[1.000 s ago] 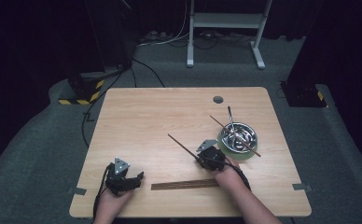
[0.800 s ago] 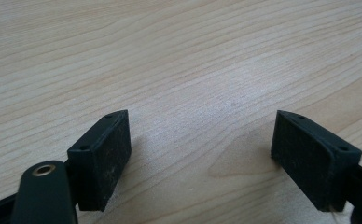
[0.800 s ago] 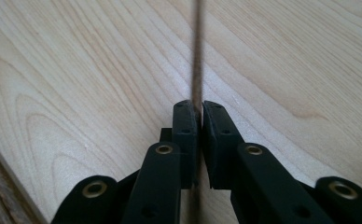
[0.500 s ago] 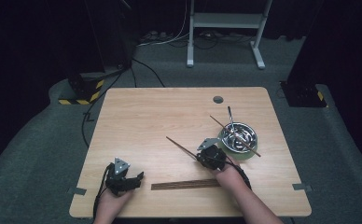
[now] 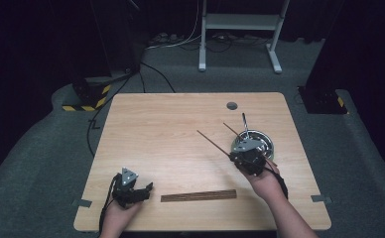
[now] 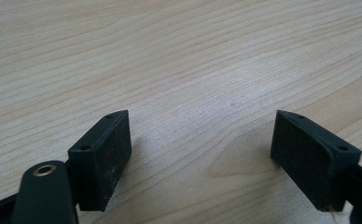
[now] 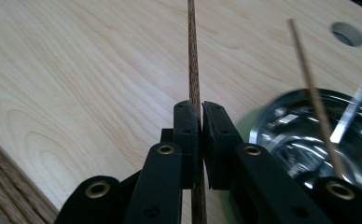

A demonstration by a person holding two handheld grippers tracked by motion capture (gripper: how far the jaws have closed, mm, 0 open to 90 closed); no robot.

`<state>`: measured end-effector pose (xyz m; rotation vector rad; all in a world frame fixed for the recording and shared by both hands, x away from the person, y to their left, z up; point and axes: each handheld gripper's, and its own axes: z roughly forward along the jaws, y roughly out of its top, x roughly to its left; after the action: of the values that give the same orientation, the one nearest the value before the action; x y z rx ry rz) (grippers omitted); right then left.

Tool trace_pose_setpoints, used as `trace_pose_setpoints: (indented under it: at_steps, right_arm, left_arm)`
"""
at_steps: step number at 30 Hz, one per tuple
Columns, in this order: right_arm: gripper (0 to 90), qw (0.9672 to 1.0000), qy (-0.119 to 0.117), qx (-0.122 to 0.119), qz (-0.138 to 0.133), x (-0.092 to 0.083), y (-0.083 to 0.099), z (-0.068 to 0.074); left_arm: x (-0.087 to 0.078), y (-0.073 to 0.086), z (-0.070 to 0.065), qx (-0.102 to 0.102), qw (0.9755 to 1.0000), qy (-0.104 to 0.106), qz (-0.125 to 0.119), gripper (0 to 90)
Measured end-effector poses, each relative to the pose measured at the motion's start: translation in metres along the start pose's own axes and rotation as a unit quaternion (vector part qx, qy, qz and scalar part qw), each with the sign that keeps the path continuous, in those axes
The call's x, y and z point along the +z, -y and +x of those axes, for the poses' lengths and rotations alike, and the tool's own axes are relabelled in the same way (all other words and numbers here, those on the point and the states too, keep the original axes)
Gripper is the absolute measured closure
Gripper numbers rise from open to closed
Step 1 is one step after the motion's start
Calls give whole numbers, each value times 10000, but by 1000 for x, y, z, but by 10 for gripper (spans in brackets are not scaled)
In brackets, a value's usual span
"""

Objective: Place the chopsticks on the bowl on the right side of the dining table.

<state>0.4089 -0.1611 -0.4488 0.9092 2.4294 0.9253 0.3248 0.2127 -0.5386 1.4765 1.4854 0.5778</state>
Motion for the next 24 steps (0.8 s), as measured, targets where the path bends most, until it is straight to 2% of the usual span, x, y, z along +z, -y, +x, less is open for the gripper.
trace_pose_setpoints:
  at_steps: [5, 8, 10, 18, 22, 24]
  right_arm:
    - [845, 9997, 215, 42, -49, -13, 8, -21]
    - [845, 9995, 275, 177, 15, -14, 13, -32]
    - [845, 9993, 328, 185, 45, -14, 16, -38]
    - [845, 9981, 524, 251, 179, -13, 28, -49]
    - [845, 9980, 518, 299, 211, -12, 32, -53]
    - [844, 9980, 538, 244, 218, -11, 34, -55]
  left_arm:
    - [0, 0, 0, -5, 10000, -1, 0, 203]
    - [0, 0, 0, 3, 10000, 0, 1, 203]
    - [0, 0, 0, 4, 10000, 0, 1, 203]
    - [0, 0, 0, 1, 10000, 0, -2, 203]
    - [0, 0, 0, 7, 10000, 0, 2, 203]
    - [0, 0, 0, 3, 10000, -1, 0, 203]
